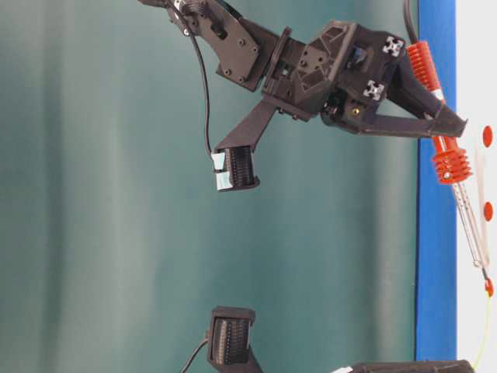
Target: Touch the tip of the soldering iron to the tip of the solder at the mark.
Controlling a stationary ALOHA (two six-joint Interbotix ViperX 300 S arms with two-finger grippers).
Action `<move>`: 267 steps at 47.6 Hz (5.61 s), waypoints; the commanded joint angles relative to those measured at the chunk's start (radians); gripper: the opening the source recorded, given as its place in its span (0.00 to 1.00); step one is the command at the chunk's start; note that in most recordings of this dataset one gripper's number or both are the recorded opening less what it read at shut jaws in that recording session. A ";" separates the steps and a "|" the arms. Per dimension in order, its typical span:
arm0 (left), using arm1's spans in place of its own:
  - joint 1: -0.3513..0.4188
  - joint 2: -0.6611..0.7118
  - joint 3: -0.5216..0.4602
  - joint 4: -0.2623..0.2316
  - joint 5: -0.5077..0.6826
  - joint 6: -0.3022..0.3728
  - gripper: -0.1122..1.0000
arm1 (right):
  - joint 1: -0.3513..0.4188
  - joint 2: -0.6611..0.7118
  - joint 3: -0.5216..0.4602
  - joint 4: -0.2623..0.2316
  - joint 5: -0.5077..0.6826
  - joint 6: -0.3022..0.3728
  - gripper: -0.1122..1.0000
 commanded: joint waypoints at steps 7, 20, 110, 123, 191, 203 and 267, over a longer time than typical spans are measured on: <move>0.000 -0.009 -0.015 0.002 -0.003 0.000 0.12 | 0.000 -0.011 -0.028 -0.003 -0.006 0.000 0.16; -0.002 -0.011 -0.015 0.002 -0.002 0.000 0.12 | 0.000 -0.011 -0.028 -0.003 -0.006 0.000 0.16; -0.017 -0.163 0.017 0.002 0.060 0.000 0.12 | 0.000 -0.011 -0.021 -0.003 -0.003 -0.002 0.16; -0.020 -0.181 0.032 0.002 0.055 -0.002 0.12 | 0.000 -0.018 -0.017 -0.003 -0.005 0.000 0.16; -0.041 0.025 -0.173 0.000 0.028 -0.040 0.12 | -0.003 -0.298 0.247 -0.015 -0.046 0.034 0.16; -0.040 0.101 -0.213 0.000 0.026 -0.038 0.12 | -0.003 -0.298 0.262 -0.018 -0.069 0.034 0.16; -0.017 0.164 -0.218 0.002 -0.009 -0.041 0.12 | -0.003 -0.210 0.222 -0.026 -0.084 0.032 0.16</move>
